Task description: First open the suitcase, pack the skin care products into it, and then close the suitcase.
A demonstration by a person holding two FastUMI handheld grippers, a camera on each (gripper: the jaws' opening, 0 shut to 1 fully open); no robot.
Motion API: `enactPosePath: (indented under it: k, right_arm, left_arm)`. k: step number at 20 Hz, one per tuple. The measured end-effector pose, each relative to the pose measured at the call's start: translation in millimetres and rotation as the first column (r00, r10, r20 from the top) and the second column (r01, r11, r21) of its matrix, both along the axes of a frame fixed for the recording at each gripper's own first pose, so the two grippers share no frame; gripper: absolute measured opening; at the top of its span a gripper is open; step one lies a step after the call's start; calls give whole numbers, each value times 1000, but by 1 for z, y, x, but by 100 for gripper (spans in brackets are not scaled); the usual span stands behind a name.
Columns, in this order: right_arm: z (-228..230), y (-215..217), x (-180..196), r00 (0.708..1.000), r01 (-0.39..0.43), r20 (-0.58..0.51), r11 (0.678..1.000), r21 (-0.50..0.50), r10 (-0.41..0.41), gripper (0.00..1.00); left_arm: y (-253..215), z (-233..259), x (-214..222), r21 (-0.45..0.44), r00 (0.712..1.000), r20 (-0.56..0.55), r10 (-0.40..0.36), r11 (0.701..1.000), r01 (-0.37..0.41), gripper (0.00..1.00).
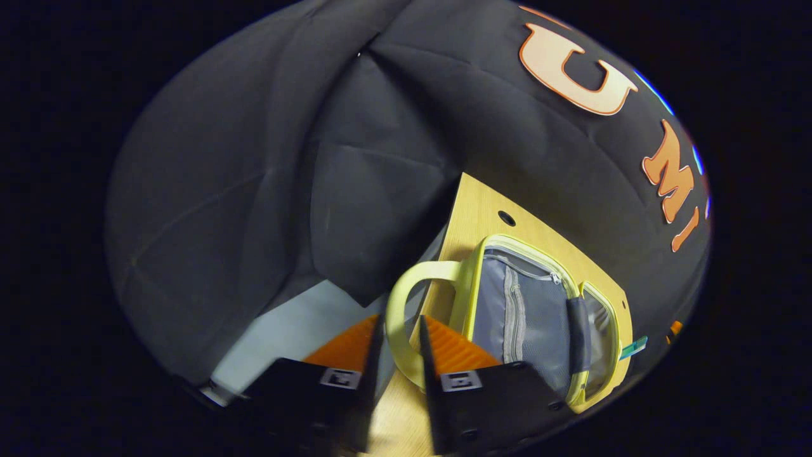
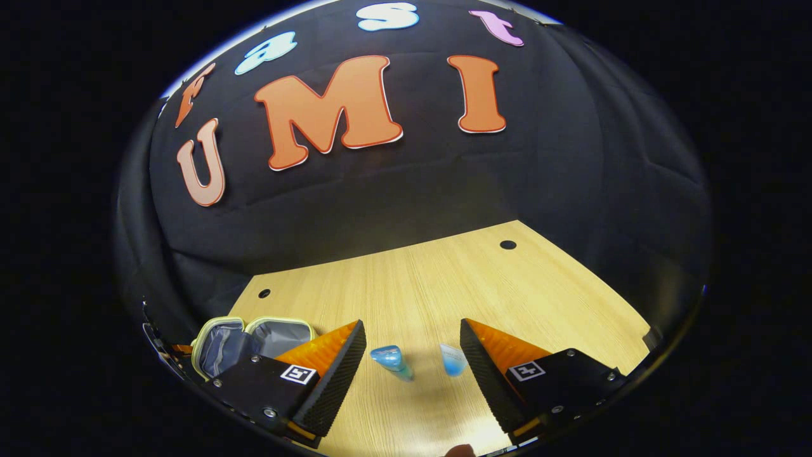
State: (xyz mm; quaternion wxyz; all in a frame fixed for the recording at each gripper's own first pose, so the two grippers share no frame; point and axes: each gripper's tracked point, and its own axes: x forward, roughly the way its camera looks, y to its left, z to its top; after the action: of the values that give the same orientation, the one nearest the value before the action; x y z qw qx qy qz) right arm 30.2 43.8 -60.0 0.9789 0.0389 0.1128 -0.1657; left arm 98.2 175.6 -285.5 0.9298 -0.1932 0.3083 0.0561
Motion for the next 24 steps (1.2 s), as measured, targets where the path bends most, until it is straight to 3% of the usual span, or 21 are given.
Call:
enactPosePath:
  k: [3,7,11,15,20,24]
  right_arm:
    - [-4,-10,-7,1000,16,2,1000,-11,-16,95]
    - [-12,-22,-13,1000,25,-3,1000,0,-25,95]
    - [-9,-30,-17,1000,-1,11,999,-40,1,95]
    - [-12,-40,-16,999,-46,10,995,-83,47,94]
    - [-13,-54,-15,994,-103,7,988,-119,104,95]
    - [-23,-69,-13,992,-124,-6,987,-105,124,95]
  left_arm:
    - [2,37,-2,70,997,73,31,997,-36,94]
    - [-14,130,-8,256,965,254,70,957,-137,97]
    - [-99,228,-19,319,913,408,-31,941,-110,97]
    - [-211,277,-20,371,854,502,-135,926,-72,96]
    - [-366,278,-23,423,812,516,-274,906,37,96]
    - [-475,239,-37,410,805,488,-337,903,129,97]
